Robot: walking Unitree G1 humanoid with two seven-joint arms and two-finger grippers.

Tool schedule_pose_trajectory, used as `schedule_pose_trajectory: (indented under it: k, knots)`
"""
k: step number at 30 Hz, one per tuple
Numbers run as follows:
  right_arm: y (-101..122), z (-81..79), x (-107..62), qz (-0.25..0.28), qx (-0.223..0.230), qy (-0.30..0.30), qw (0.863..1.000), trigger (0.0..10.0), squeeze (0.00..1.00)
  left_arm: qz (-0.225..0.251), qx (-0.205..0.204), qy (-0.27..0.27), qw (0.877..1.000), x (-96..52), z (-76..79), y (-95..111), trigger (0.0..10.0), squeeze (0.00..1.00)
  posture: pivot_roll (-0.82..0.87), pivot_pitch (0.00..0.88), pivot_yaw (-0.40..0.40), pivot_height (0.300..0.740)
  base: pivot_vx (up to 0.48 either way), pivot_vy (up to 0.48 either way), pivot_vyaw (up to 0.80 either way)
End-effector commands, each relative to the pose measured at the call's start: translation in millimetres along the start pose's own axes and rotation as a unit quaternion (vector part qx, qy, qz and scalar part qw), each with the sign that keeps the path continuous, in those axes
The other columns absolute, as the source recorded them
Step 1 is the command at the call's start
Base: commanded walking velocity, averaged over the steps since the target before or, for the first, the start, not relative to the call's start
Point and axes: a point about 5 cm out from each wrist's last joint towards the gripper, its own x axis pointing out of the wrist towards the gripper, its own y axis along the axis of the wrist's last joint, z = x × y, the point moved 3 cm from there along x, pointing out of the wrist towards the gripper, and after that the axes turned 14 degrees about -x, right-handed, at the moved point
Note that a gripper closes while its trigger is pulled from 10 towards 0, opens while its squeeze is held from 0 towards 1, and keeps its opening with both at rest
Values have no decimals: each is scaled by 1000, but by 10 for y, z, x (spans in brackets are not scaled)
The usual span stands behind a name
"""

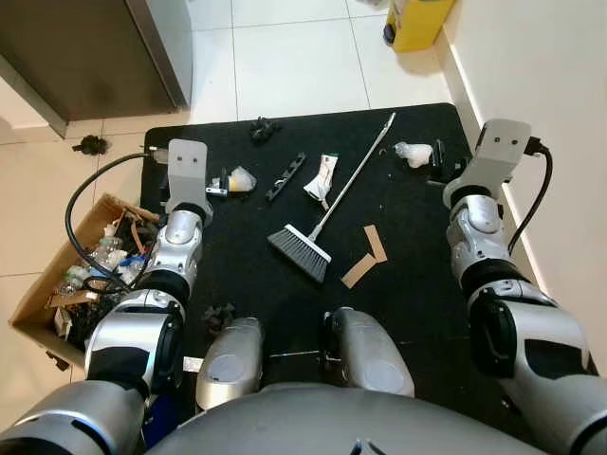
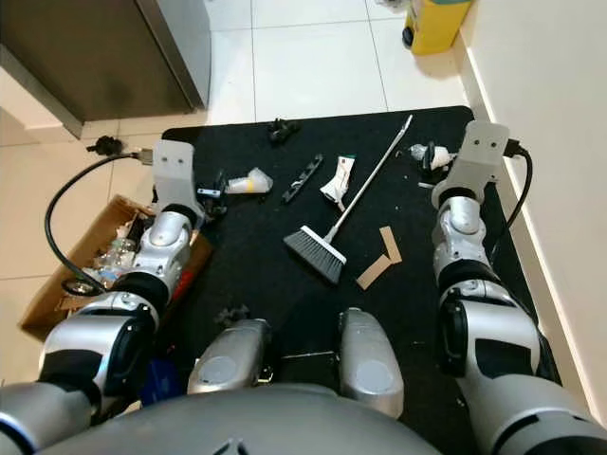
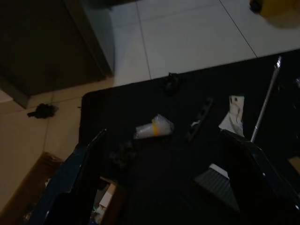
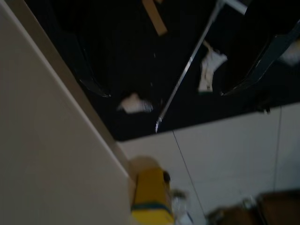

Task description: Sweep floor

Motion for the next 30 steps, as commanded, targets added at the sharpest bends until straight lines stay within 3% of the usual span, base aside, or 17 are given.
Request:
schedule_pose_trajectory:
  k: [1,5,7,30]
  knots:
    - [-75,-102,-28,-14,-19,23,999,10000,0,-16,27,-11,999,-5,-21,-45,10000,0,53,0,14,740,0,0,0]
    - [-55,-156,-29,-7,-16,41,999,10000,0,-12,34,-14,999,-3,-13,-34,10000,0,52,0,19,740,0,0,0]
    - [-58,-172,-30,-6,8,51,999,10000,0,-7,31,-7,999,-11,-38,-39,10000,0,51,0,22,740,0,0,0]
    - [-73,-251,-46,-5,36,77,996,10000,0,-16,48,13,999,-18,-140,-68,10000,0,50,0,12,740,0,0,0]
